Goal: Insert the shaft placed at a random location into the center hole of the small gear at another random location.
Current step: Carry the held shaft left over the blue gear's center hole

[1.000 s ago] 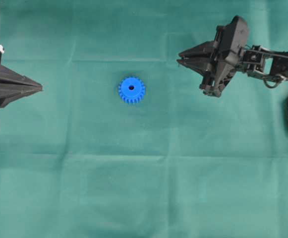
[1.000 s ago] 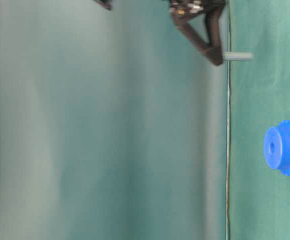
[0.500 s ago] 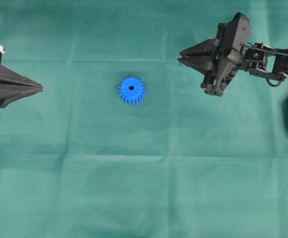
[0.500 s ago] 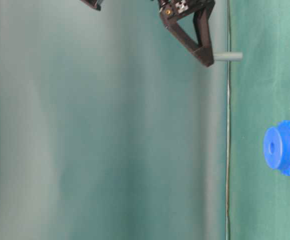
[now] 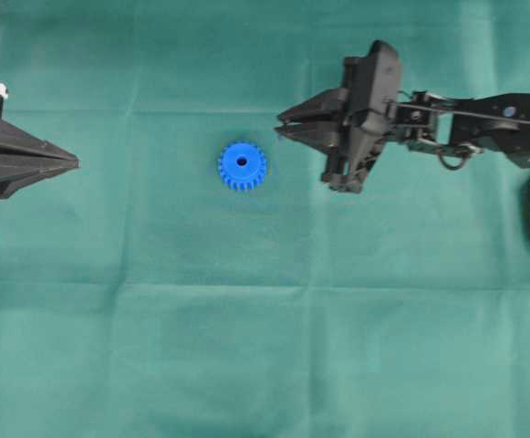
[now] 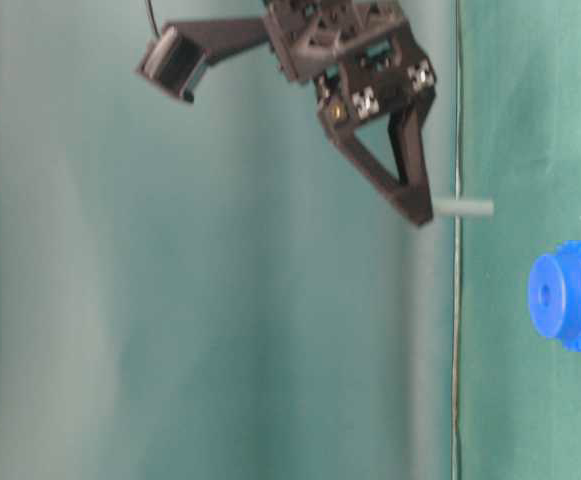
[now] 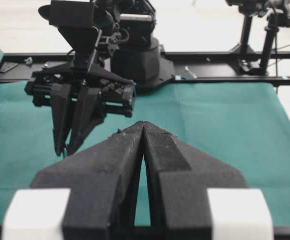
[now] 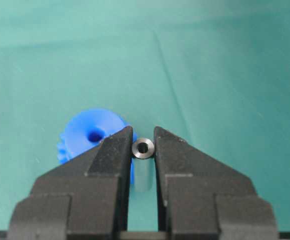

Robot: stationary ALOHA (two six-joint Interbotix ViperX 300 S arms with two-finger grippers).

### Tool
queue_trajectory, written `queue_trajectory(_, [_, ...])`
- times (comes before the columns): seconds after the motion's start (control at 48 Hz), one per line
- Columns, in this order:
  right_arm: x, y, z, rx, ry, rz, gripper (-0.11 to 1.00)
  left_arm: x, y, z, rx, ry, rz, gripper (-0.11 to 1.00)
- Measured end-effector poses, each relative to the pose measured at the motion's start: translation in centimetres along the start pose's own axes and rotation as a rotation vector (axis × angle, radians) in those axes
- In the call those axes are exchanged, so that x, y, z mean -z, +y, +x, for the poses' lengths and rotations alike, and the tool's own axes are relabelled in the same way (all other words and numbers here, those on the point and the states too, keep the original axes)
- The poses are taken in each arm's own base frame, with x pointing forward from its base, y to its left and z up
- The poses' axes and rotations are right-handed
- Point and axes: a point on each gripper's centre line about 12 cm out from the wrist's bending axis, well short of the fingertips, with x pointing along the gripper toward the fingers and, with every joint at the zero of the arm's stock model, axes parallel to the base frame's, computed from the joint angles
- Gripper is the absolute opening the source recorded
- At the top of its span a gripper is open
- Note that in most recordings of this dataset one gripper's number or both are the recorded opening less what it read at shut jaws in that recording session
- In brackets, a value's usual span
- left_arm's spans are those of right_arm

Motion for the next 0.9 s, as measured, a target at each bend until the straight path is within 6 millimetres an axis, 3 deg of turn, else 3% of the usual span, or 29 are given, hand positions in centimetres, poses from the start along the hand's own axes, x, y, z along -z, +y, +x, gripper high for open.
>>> queue_trajectory(0.438, [-1.1, 2.2, 3.8, -0.047, -0.013, -0.016, 0.13, 0.0, 0.0, 0.0, 0.0, 0.002, 0.001, 0.0])
queue_trajectory(0.896, [-1.2, 2.5, 4.3, -0.053, -0.016, -0.02, 0.13, 0.0, 0.0, 0.0, 0.0, 0.002, 0.002, 0.0])
